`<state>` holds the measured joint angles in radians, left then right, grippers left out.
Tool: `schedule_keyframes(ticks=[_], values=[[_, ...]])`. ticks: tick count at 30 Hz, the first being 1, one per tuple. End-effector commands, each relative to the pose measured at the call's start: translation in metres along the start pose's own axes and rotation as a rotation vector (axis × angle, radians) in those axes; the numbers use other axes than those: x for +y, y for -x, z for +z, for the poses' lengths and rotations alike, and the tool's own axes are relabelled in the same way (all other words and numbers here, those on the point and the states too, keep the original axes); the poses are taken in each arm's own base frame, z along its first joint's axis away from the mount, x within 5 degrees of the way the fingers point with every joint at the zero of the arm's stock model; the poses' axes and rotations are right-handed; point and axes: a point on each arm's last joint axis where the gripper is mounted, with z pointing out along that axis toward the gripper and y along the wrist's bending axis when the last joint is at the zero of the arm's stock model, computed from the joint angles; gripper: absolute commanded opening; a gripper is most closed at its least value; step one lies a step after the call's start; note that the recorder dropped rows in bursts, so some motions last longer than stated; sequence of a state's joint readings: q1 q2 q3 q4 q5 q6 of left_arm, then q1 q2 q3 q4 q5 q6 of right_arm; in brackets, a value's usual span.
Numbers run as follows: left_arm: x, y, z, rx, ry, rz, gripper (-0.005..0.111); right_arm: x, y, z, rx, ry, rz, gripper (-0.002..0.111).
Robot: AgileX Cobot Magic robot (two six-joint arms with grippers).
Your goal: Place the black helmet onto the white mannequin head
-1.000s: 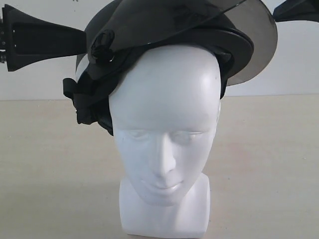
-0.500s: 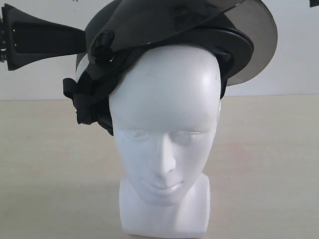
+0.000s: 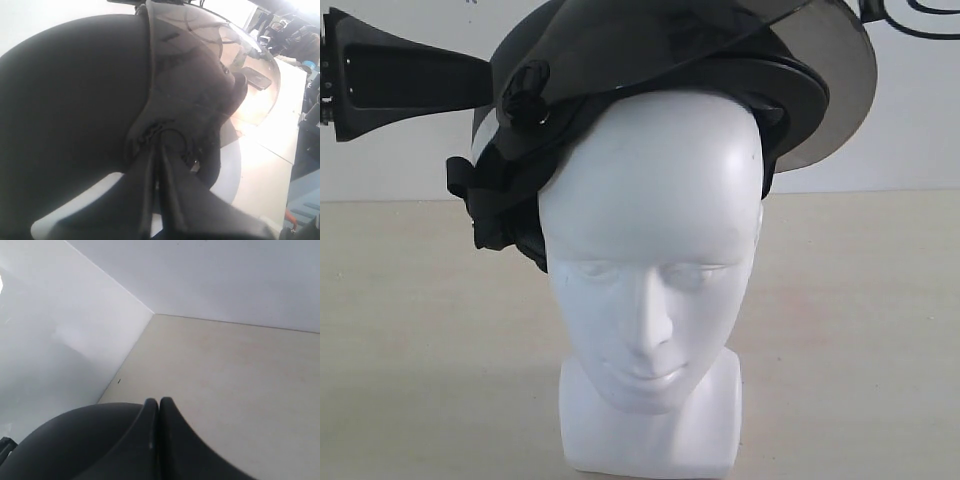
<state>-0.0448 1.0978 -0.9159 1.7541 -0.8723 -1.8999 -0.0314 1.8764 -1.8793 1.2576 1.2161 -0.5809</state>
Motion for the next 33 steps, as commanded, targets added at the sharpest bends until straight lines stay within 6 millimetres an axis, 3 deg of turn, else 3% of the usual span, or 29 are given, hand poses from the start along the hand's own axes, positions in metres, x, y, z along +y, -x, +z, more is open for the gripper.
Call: schedule_keyframes(ticks=[1,22,29,33], values=[[0.001,0.001,-0.002,-0.020,0.028,0.004,0.004,0.008,-0.001,0.008,0.013,0.028,-0.040,0.000],[0.002,0.002,-0.002,-0.025,0.042,0.006,0.004,0.008,-0.012,0.019,0.104,-0.048,-0.058,0.000],[0.002,0.002,-0.002,-0.025,0.042,0.009,0.004,0.042,-0.020,0.026,0.162,-0.071,-0.123,0.000],[0.002,0.002,-0.002,-0.024,0.042,0.013,0.004,0.047,-0.023,0.024,0.192,-0.136,-0.120,0.000]])
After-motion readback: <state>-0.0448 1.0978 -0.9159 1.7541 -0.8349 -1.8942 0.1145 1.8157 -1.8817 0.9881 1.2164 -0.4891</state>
